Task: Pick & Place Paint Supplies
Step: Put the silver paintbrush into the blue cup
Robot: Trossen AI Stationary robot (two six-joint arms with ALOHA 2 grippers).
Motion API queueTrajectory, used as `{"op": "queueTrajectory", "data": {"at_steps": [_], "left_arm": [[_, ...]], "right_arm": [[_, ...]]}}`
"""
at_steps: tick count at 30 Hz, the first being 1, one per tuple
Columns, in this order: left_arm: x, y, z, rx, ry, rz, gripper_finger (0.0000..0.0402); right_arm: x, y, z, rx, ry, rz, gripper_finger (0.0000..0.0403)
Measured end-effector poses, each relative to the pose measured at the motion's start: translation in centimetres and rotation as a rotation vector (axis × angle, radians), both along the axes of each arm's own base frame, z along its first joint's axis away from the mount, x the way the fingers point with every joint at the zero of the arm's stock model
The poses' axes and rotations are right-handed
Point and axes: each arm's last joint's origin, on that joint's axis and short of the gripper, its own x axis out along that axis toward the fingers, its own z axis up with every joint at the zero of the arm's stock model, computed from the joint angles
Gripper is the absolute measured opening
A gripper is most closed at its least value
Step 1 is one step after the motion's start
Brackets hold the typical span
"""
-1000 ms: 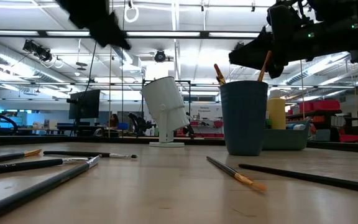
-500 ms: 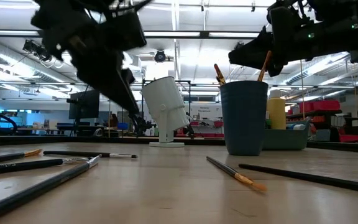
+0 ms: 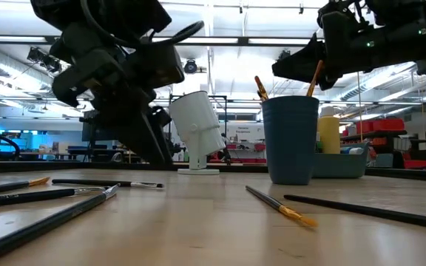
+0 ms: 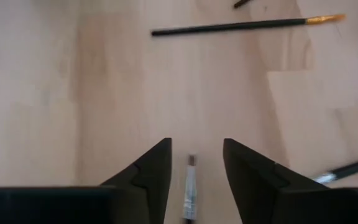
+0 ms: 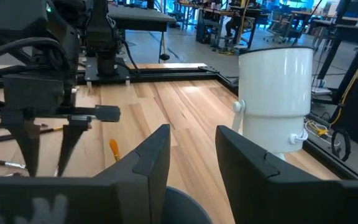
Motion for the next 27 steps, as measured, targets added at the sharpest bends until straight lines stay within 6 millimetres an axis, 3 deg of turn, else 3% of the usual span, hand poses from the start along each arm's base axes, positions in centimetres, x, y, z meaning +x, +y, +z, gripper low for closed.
{"op": "queueTrajectory", "data": {"at_steps": [12,17,21,27], "left_arm": [[0.2,0.5,-1.9,-0.087,0.081,0.003,0.0154],[0.3,0.6,-2.3,-0.017,0.075,0.017,0.0145],[0.3,0.7,-2.3,0.039,0.073,-0.005,0.0108],[0.2,0.7,-2.4,0.082,0.082,-0.009,0.0013]], "right_arm": [[0.0,-0.3,-0.1,0.009,0.004,-0.008,0.0131],[0.0,-0.3,-0.2,0.008,0.013,-0.008,0.0131],[0.0,-0.3,-0.1,0.008,0.012,-0.008,0.0131],[0.0,-0.3,-0.1,0.008,0.012,-0.007,0.0131]]}}
